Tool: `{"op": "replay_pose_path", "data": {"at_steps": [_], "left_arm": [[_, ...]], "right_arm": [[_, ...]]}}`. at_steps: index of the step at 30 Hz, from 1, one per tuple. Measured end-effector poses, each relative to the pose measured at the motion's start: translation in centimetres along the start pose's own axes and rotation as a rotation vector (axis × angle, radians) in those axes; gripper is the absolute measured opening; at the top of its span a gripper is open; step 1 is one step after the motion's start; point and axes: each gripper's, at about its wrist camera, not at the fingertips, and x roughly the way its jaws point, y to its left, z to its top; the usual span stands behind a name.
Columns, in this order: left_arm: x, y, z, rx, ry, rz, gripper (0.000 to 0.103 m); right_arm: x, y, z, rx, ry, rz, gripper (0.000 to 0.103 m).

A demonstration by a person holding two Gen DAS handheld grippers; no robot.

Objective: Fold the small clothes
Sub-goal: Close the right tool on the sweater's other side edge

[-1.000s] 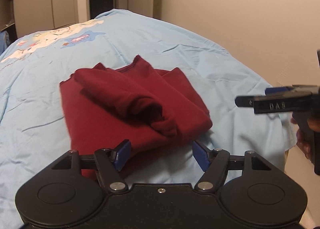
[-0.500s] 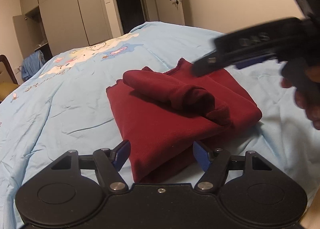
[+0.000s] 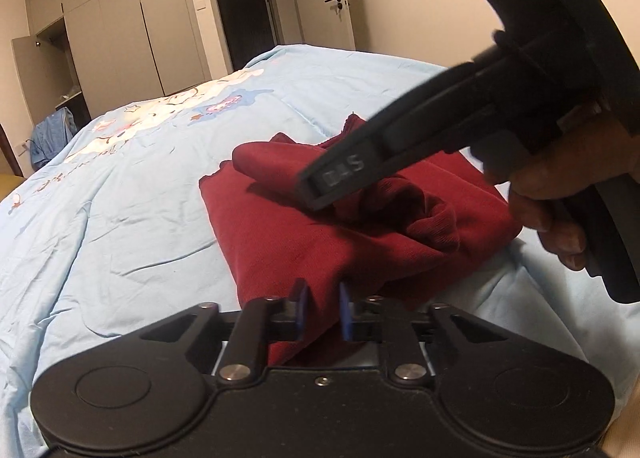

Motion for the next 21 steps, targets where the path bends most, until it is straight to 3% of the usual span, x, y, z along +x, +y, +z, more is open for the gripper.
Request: {"op": "replay_pose_path", "data": {"at_steps": [5, 8, 16, 21], "left_arm": [[-0.1, 0.0, 0.0, -0.007, -0.01, 0.0, 0.004], [-0.3, 0.0, 0.4, -0.026, -0.035, -0.005, 0.003], [-1.5, -0.9, 2.2, 0.01, -0.099, -0.039, 0.003], [-0.4, -2.0, 1.4, 0.069, -0.051, -0.064, 0.003]], "right_arm": [[-1.0, -2.4, -0.6, 0.086, -0.026, -0.012, 0.019], [-1.9, -4.4, -0.7, 0.147, -0.057, -0.011, 0.011], [-5.8, -12.2, -2.4, 0.427, -0.162, -0.016, 0.007], [-6.5, -15.9, -5.0, 0.563, -0.153, -0.044, 0.007]]}}
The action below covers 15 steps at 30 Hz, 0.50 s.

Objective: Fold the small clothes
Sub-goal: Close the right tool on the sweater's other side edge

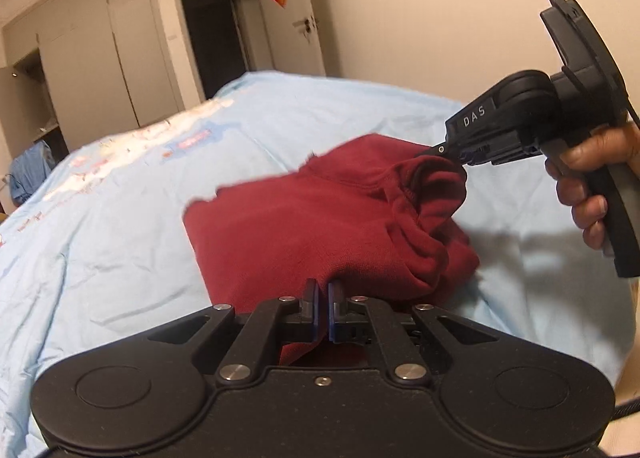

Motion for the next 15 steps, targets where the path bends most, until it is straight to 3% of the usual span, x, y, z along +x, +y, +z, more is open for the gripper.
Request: {"op": "replay_pose_path", "data": {"at_steps": [7, 15], "left_arm": [[0.8, 0.6, -0.9, -0.046, 0.074, -0.015, 0.004], [0.6, -0.2, 0.0, -0.033, 0.044, -0.03, 0.003]], "right_arm": [[1.9, -1.9, -1.9, 0.049, 0.053, -0.022, 0.007], [1.4, -0.7, -1.0, 0.001, 0.004, -0.055, 0.007]]}}
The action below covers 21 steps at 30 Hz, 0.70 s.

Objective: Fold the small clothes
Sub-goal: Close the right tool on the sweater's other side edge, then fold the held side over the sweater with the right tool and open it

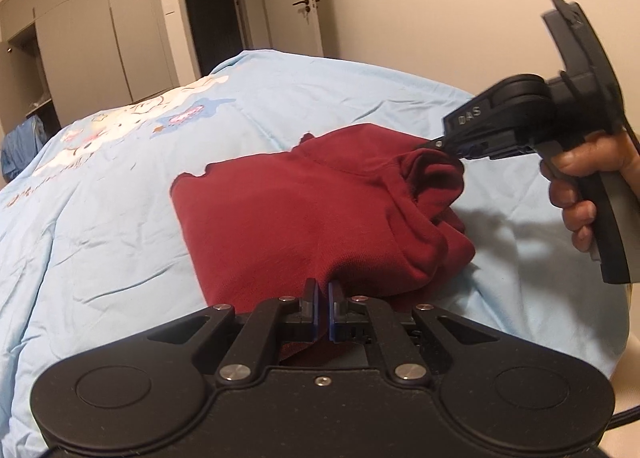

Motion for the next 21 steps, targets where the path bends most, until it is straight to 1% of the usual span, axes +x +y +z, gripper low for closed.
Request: {"op": "replay_pose_path", "data": {"at_steps": [4, 5, 6, 8, 10, 11, 13, 14, 17, 21], "left_arm": [[0.1, 0.4, -0.6, -0.013, 0.019, 0.0, 0.003], [0.1, 0.7, -0.7, -0.022, 0.023, 0.001, 0.003], [0.1, 0.9, -0.8, -0.032, 0.026, 0.001, 0.004], [0.0, 1.4, -0.9, -0.052, 0.027, -0.002, 0.004], [0.0, 1.6, -1.0, -0.071, 0.029, -0.007, 0.004], [0.1, 1.7, -0.9, -0.078, 0.031, -0.01, 0.004], [0.1, 1.7, -0.9, -0.081, 0.031, -0.012, 0.004], [0.1, 1.6, -0.9, -0.079, 0.03, -0.011, 0.004], [0.2, 1.6, -0.8, -0.079, 0.031, -0.011, 0.004], [0.1, 1.7, -0.7, -0.085, 0.031, -0.014, 0.004]], "right_arm": [[0.3, -0.3, -0.5, 0.003, 0.025, -0.029, 0.008], [0.2, -0.2, -0.7, -0.009, 0.026, -0.036, 0.01], [-0.1, 0.0, -1.0, -0.031, 0.024, -0.047, 0.015], [-0.9, 0.5, -1.3, -0.081, 0.014, -0.067, 0.021], [-2.1, 1.1, -1.6, -0.129, 0.001, -0.069, 0.027], [-2.9, 1.4, -1.9, -0.152, -0.007, -0.066, 0.035], [-4.3, 1.9, -2.4, -0.193, -0.013, -0.042, 0.041], [-5.0, 2.2, -2.8, -0.214, -0.01, -0.022, 0.047], [-6.6, 3.4, -4.2, -0.296, 0.013, 0.038, 0.048], [-6.8, 5.5, -6.5, -0.429, 0.084, 0.097, 0.048]]}}
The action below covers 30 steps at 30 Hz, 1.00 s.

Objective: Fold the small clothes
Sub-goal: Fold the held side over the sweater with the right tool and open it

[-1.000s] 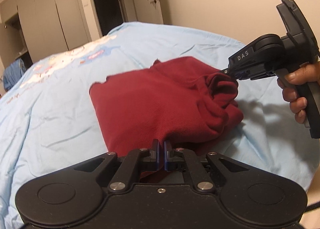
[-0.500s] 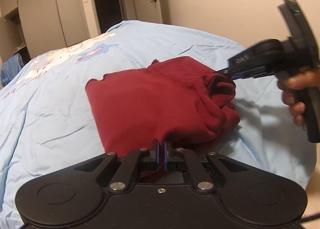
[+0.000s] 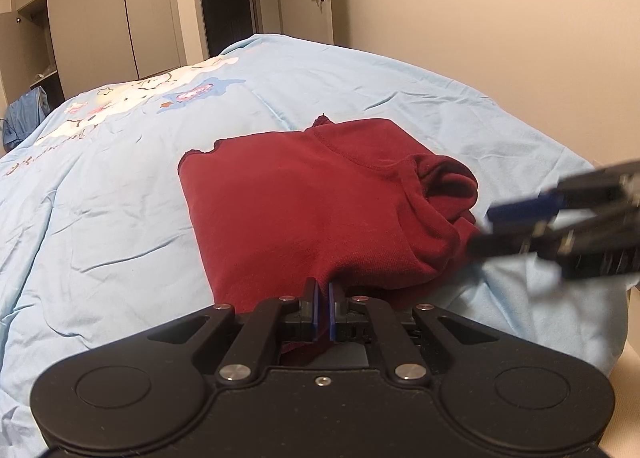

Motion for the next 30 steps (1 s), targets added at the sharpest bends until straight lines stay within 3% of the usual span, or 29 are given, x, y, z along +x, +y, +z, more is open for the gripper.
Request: {"op": "replay_pose_path", "data": {"at_steps": [4, 6, 8, 11, 15, 20, 23, 26, 28, 30], "left_arm": [[-0.2, 0.0, 0.2, -0.003, -0.005, 0.001, 0.004], [-0.4, -0.1, 0.4, 0.0, -0.009, 0.004, 0.004], [-0.8, -0.3, 0.6, 0.01, -0.023, 0.008, 0.004], [-1.4, -0.8, 0.8, 0.048, -0.04, 0.012, 0.004], [-0.7, -1.5, 0.3, 0.088, -0.01, 0.003, 0.004], [0.5, -1.7, -0.8, 0.103, 0.035, 0.007, 0.005], [0.3, -0.9, -0.9, 0.063, 0.033, -0.019, 0.011], [0.0, 0.0, -0.9, -0.009, 0.035, -0.056, 0.019], [-0.3, 0.6, -0.8, -0.06, 0.035, -0.088, 0.031], [-0.8, 1.2, -0.8, -0.115, 0.03, -0.115, 0.045]], "right_arm": [[1.6, 1.8, -0.8, -0.05, 0.043, 0.027, 0.041], [2.0, 2.3, -0.8, -0.063, 0.042, 0.031, 0.024], [2.1, 2.6, -0.5, -0.074, 0.03, 0.008, 0.015], [0.9, 2.5, -0.1, -0.065, -0.009, -0.01, 0.009], [-0.7, 2.0, 0.0, -0.056, -0.035, -0.057, 0.007], [0.7, 0.9, -1.5, 0.002, 0.047, -0.083, 0.004], [1.0, 0.3, -2.3, 0.041, 0.077, -0.112, 0.0], [0.2, -0.3, -2.5, 0.078, 0.056, -0.101, 0.001], [-0.1, -0.5, -2.4, 0.076, 0.04, -0.12, 0.006], [-0.5, -0.6, -1.9, 0.084, 0.018, -0.137, 0.021]]}}
